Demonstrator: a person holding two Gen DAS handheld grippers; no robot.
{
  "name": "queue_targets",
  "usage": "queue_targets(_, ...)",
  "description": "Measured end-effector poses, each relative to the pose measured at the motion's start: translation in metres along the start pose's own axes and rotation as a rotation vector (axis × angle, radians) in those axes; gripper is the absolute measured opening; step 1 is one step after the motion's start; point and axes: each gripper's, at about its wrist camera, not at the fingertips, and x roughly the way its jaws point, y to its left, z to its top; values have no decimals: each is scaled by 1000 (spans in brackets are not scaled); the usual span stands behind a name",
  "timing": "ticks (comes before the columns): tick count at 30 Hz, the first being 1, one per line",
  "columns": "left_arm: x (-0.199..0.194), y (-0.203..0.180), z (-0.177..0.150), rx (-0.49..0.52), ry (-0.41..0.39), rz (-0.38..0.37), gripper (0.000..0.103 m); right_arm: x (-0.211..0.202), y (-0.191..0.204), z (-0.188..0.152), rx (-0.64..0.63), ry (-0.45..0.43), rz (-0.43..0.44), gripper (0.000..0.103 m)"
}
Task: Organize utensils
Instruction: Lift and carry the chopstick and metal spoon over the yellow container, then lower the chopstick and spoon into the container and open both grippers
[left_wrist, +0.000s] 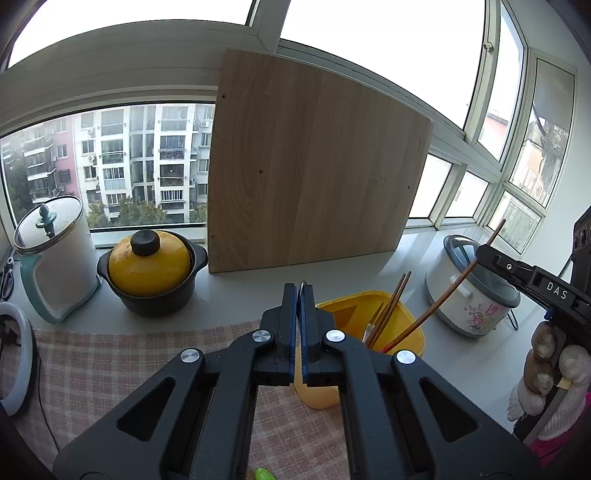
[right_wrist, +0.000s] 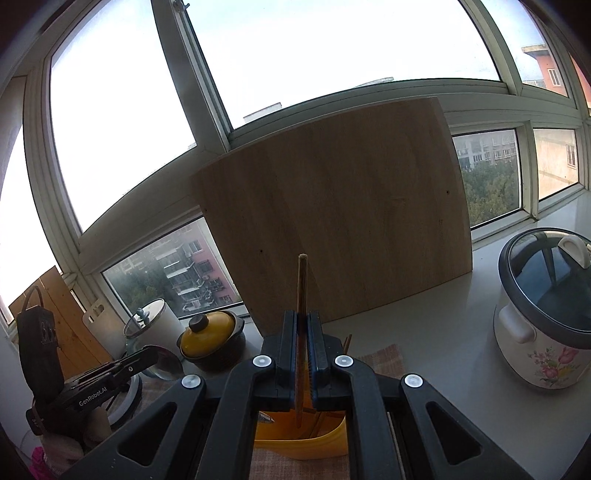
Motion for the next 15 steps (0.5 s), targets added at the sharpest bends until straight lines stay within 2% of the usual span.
queue_targets(15,13,-15,-12,40,22,10,0,20,0,-23,-33,58,-29,2)
